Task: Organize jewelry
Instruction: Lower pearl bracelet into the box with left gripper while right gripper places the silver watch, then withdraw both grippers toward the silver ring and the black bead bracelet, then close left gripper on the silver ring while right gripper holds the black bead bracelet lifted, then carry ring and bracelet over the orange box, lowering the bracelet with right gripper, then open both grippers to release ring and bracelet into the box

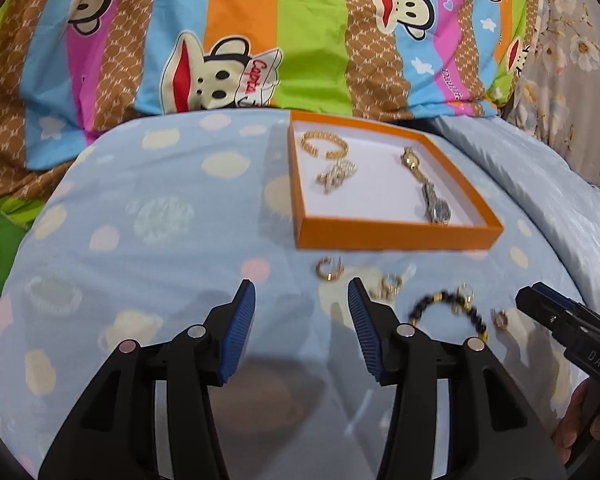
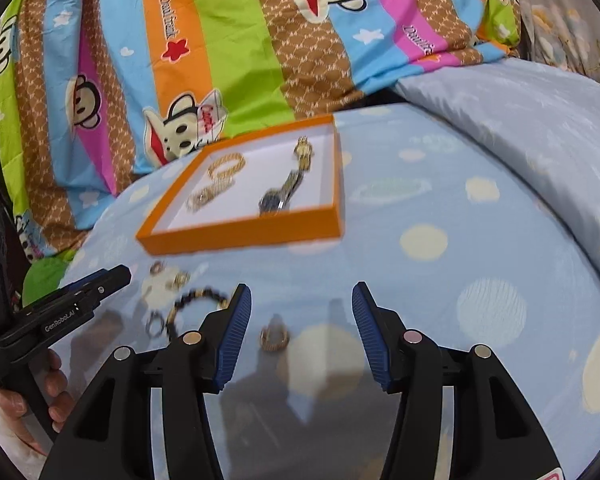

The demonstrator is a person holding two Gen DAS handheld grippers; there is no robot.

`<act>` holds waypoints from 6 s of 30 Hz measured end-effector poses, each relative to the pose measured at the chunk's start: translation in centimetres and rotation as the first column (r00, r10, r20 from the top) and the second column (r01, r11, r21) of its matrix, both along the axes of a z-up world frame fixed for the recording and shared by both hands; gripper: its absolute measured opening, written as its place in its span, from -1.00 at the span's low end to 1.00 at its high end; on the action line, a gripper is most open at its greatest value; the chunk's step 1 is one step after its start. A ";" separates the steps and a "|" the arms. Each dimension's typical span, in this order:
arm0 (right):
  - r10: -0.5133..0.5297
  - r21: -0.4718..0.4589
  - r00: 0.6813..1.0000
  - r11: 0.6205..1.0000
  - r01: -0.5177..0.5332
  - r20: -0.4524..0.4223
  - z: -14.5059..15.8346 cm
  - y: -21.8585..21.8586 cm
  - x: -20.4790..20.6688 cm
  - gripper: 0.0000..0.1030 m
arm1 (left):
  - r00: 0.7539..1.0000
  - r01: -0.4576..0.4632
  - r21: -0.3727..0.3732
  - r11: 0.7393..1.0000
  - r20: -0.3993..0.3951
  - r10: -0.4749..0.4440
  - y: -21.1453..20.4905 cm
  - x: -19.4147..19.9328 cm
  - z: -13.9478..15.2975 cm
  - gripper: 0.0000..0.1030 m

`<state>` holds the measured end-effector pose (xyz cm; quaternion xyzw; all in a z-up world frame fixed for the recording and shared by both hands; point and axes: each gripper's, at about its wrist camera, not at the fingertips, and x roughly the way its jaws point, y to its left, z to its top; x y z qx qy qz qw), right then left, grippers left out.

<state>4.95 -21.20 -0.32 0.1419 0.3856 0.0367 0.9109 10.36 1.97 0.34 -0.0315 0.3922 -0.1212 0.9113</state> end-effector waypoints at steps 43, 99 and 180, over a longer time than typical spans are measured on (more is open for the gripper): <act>0.048 0.006 0.999 0.999 -0.048 -0.008 -0.1 3.5 -1.5 -0.85 | 0.993 0.082 -0.057 0.995 -0.076 -0.086 -0.4 -2.3 -0.9 0.05; 0.033 0.064 0.997 0.998 -0.028 -0.071 -1.3 1.8 -4.6 -0.85 | 0.978 0.192 0.009 0.981 -0.083 -0.191 -5.7 -2.9 -1.0 -0.58; -0.040 0.008 0.999 0.999 0.040 0.025 1.4 -1.3 2.8 -0.62 | 0.999 -0.046 -0.052 0.998 -0.009 0.046 1.5 3.2 1.4 -0.27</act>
